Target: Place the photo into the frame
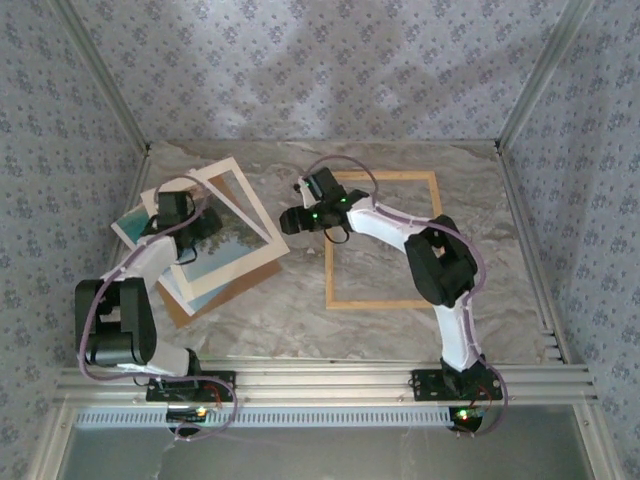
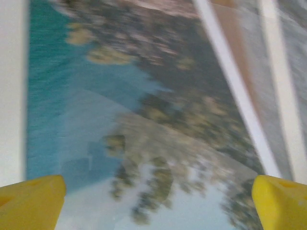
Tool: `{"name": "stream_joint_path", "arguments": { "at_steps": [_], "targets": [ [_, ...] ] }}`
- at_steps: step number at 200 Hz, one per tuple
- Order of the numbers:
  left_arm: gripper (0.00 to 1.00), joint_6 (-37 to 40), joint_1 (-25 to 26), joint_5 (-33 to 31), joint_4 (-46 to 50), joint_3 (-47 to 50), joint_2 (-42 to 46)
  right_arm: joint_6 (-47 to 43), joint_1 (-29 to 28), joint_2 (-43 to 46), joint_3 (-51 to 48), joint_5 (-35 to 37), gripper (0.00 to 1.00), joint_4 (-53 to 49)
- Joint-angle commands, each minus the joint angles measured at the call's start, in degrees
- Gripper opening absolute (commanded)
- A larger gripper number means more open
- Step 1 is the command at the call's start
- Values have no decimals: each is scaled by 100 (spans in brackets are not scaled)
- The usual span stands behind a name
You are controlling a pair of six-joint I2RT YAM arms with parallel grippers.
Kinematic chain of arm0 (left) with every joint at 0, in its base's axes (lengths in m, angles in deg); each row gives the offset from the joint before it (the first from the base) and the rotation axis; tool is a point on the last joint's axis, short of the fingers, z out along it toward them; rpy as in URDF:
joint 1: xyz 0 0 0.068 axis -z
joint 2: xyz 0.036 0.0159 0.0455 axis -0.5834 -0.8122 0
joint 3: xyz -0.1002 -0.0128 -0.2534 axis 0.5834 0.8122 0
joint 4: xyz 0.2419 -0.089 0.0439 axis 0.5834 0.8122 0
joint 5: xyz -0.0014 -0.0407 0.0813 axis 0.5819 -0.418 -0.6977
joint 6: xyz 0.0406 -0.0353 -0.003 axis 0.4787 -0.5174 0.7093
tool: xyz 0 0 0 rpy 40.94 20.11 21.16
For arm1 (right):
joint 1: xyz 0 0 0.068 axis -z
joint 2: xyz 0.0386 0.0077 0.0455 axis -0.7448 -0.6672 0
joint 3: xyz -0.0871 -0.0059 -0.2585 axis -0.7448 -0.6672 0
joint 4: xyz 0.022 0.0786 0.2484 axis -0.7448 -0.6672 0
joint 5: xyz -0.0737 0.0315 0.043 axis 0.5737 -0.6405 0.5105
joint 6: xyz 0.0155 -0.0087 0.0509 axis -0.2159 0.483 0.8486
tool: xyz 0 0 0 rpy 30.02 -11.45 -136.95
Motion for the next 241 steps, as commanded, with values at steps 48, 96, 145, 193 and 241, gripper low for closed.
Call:
{"name": "stream_joint_path", "arguments": {
  "at_steps": [48,96,145,193,241],
  "targets": [
    [100,-37,-461,141,433,-335,-895,724,-83,-1218,1401,227,75,-665],
    [100,8,-504,598,478,-398,-1119,842,-140,-1711,1951,64,72,-990],
    [100,-52,-568,1036,486,-287,-1243,1020,-210,-1965,2159,-137,71,-1067],
    [100,-212,-564,1598,88,-49,-1420,1398,-215,-1965,2181,-901,70,-812],
    [99,-290,-563,1767,-170,135,-1422,1403,-61,-1598,1733,-1391,72,-158]
  ]
}}
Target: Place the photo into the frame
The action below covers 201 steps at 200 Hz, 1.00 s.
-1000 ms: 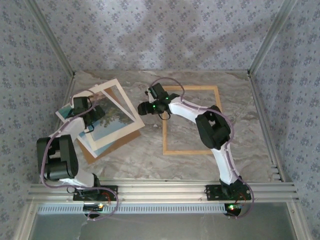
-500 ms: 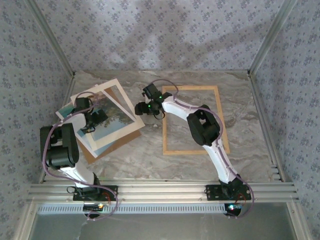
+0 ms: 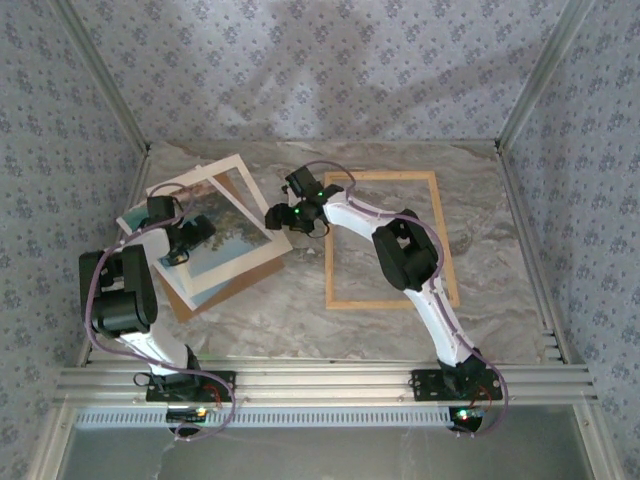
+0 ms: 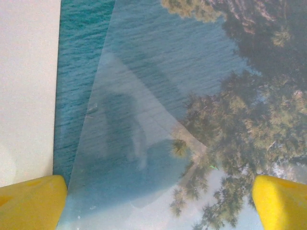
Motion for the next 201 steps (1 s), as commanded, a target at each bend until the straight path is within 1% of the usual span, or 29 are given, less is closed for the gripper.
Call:
{"name": "stream_joint_path", "arguments": {
  "at_steps": [1,26,73,99,113,153,201],
  "targets": [
    [99,-186,62,648,16,282,-261,142,24,190,-261,-670,72,508],
    [99,-218,62,709,-84,369,-265,129,73,334,-479,-793,75,801],
    [99,-243,62,757,-218,478,-235,83,178,651,-1014,-988,86,1550],
    [100,-245,62,761,-252,515,-207,142,251,762,-1217,-1074,86,1903],
    [99,-253,55,774,-271,528,-207,327,283,845,-1340,-1094,86,2088],
    [99,-253,55,779,-307,564,-181,339,328,988,-1433,-1155,85,2168],
    [99,-247,58,778,-324,585,-172,743,422,1178,-1750,-1232,84,2518]
  ]
}}
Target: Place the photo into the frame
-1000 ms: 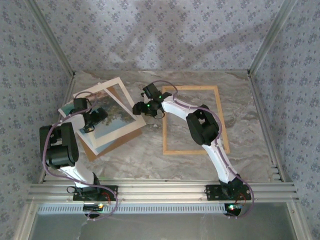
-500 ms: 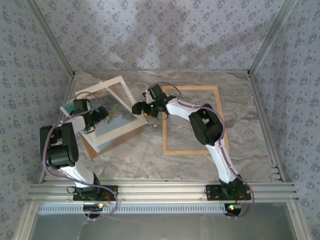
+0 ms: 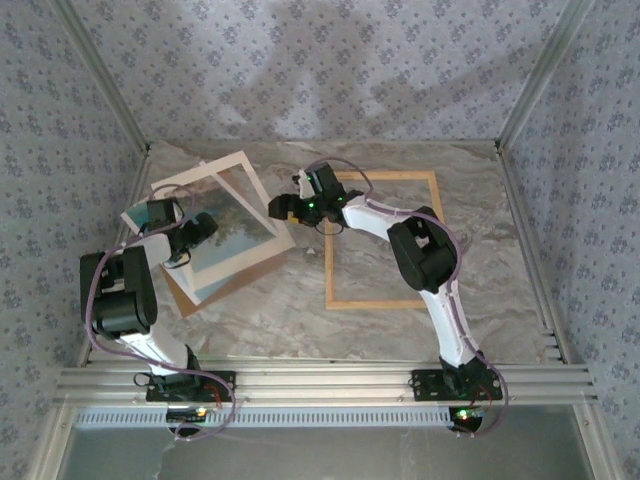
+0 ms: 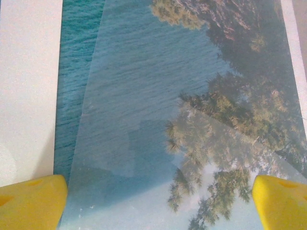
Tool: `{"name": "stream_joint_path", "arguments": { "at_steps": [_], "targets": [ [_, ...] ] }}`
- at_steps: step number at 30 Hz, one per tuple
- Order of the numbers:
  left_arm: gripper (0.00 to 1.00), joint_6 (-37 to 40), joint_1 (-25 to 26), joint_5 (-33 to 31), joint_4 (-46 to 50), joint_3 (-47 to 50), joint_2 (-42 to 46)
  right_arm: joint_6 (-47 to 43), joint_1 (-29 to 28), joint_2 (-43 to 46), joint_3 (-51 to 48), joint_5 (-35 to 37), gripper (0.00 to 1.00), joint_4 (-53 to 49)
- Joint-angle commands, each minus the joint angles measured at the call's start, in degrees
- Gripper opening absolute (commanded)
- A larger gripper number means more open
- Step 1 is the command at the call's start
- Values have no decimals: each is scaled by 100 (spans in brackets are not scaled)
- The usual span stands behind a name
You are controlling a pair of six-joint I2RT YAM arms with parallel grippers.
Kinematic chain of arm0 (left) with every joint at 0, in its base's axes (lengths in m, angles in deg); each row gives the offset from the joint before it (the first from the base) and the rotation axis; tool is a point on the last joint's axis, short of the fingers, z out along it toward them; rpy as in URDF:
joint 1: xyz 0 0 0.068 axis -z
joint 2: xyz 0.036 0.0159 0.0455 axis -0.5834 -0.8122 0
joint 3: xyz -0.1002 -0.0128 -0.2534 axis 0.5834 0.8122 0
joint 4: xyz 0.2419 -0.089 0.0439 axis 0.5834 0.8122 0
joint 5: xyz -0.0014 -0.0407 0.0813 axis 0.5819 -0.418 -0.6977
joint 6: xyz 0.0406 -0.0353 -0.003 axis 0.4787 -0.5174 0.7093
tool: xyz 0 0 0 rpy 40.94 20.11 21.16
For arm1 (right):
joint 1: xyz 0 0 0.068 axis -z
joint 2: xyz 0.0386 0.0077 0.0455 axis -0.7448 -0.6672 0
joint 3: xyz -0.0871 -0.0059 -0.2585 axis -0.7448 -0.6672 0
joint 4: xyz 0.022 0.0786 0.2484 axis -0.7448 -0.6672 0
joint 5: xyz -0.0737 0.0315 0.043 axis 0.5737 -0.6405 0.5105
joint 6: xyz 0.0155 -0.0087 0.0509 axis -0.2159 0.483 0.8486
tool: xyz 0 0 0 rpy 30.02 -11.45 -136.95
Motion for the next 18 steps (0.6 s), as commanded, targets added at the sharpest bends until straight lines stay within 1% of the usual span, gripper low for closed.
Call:
{"name": "stream_joint_path", "arguments": {
  "at_steps": [1,4,9,14,17,18],
  "targets": [
    [99,-167,62,477,489,264,-216,336,40,291,-138,-220,84,293],
    [99,-170,61,488,479,263,-225,688,77,302,-191,-244,82,292],
    [99,-179,56,490,454,276,-229,1427,138,311,-346,-344,81,631],
    [99,-186,63,512,420,277,-236,1801,138,237,-351,-513,77,883],
    [99,-188,61,522,410,277,-242,1683,140,180,-309,-624,69,864],
    [99,-188,57,521,411,278,-241,1569,146,165,-290,-644,65,795]
  ]
}}
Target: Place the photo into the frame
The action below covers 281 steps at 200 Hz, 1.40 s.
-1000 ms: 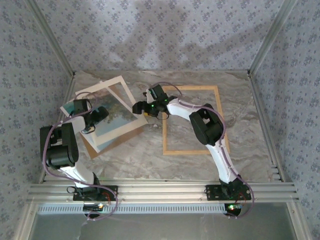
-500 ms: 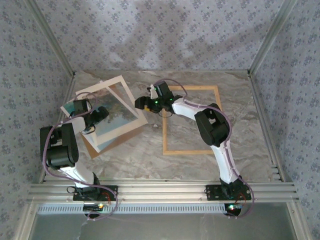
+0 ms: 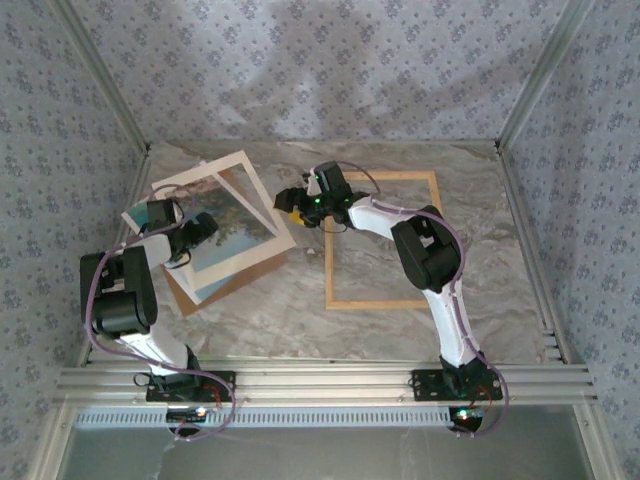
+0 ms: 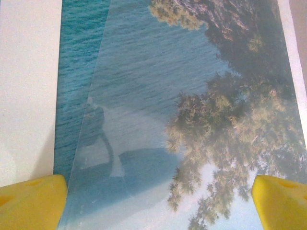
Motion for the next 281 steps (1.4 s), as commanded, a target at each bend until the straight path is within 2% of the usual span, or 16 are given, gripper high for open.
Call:
{"name": "stream_joint_path", "arguments": {
  "at_steps": [1,41,78,128,165,203,228,238,281],
  "targets": [
    [99,-188,57,478,478,252,-242,-55,-13,55,45,-328,61,63],
    [99,-186,57,485,460,262,-238,-963,-43,-118,420,-501,43,-741],
    [99,-183,61,492,460,261,-242,-1610,-83,-302,798,-372,32,-1524],
    [99,-188,55,501,451,262,-251,-2021,-143,-719,1512,-286,25,-2356],
    [99,-179,58,502,442,260,-242,-2132,-147,-816,1733,-249,18,-2596],
    [99,-146,59,475,464,247,-129,-2279,-93,-604,1759,-231,9,-2752],
    [100,-215,60,493,395,286,175,-2497,-31,-370,1723,-298,0,-2983],
    [100,-313,55,544,312,336,403,-2641,21,-203,1653,-310,0,-3129],
    [99,-1149,116,980,-420,746,1752,-3164,559,1252,270,-450,0,-3311]
  ]
}}
